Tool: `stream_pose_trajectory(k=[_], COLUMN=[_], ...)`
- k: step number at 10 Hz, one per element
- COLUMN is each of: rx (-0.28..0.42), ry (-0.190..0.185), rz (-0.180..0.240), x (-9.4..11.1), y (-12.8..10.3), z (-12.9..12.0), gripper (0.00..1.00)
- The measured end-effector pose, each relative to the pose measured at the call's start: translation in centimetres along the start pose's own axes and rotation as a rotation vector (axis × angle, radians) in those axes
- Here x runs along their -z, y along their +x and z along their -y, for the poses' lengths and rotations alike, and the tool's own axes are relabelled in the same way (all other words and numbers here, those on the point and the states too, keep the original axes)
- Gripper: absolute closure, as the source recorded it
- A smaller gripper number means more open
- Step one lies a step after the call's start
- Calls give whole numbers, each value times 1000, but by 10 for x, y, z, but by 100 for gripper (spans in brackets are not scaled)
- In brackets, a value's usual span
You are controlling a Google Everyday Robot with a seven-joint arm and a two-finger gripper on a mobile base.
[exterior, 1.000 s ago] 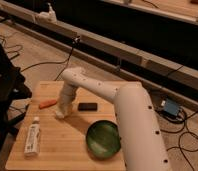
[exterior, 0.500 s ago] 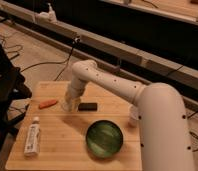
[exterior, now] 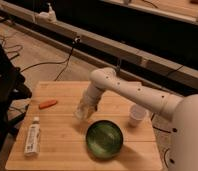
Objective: Place the white sponge in the ceramic bowl
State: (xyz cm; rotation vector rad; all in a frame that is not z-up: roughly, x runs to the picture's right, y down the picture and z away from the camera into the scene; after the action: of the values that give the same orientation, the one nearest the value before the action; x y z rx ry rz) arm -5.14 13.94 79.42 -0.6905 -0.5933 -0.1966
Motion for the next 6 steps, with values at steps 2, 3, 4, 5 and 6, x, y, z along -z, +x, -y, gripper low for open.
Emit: stream_pose_trajectory(k=[2, 3, 4, 5, 6], rx=[-87, -141, -188, -223, -260], ry=[-15, -28, -41, -48, -54], rz=[11, 17, 22, 27, 34], x=[-2, -4, -6, -7, -8], y=[13, 20, 26, 29, 33], z=[-37, -59, -78, -91, -106], gripper=[97, 88, 78, 69, 57])
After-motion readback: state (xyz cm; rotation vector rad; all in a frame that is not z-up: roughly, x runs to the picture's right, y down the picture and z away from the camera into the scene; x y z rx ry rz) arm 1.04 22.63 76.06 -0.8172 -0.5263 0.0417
